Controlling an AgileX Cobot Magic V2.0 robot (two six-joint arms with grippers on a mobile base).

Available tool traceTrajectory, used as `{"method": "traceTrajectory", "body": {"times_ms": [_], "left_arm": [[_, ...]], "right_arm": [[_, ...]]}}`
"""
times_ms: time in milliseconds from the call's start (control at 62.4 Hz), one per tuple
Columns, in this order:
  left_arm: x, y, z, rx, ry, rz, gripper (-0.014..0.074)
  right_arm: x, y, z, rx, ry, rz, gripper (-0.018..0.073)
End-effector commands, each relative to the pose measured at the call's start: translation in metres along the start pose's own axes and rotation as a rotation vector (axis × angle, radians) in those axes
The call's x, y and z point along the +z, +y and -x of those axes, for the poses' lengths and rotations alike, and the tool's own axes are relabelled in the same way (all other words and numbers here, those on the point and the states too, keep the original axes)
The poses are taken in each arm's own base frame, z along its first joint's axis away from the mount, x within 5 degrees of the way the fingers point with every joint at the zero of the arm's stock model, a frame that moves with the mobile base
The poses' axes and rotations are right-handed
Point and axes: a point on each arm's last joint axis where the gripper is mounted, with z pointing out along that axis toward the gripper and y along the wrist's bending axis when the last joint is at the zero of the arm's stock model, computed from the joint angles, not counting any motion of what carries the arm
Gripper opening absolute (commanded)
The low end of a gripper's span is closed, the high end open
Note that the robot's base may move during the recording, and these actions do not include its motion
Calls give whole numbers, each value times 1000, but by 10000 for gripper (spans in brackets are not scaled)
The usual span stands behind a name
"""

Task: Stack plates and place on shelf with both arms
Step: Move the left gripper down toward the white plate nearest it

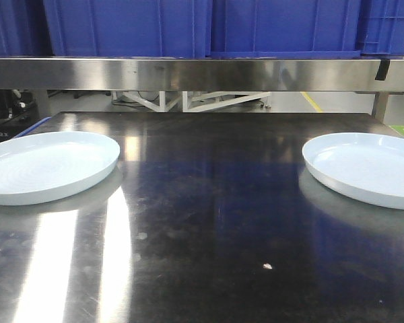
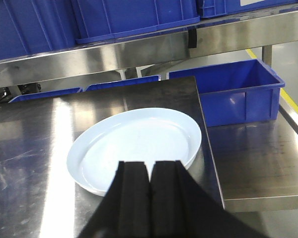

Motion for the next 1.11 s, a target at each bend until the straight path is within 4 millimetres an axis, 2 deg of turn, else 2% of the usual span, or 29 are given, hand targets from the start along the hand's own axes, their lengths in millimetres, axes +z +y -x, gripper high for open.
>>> {"method": "traceTrajectory", "body": {"times_ms": [0,160,224,305,433,545,1090], "left_arm": [[6,1,54,-7,-25,-1,90],[40,3,120,13,97,-4,90],[59,3,138,15,142,-7,90],[81,4,148,15,193,-9,90],[108,3,150,-2,275,-20,90],[119,2,145,-25,320,-31,90],[124,1,143,-50,328,-41,90]], "right_arm": [[-3,2,15,-15,-127,15,56],[-3,2,15,-15,-127,15,56],[-3,2,15,-15,-127,15,56],[-3,2,15,-15,-127,15,56],[-3,2,15,-15,-127,15,56],[-3,2,15,-15,-127,15,56],[-3,2,15,-15,-127,15,56]]}}
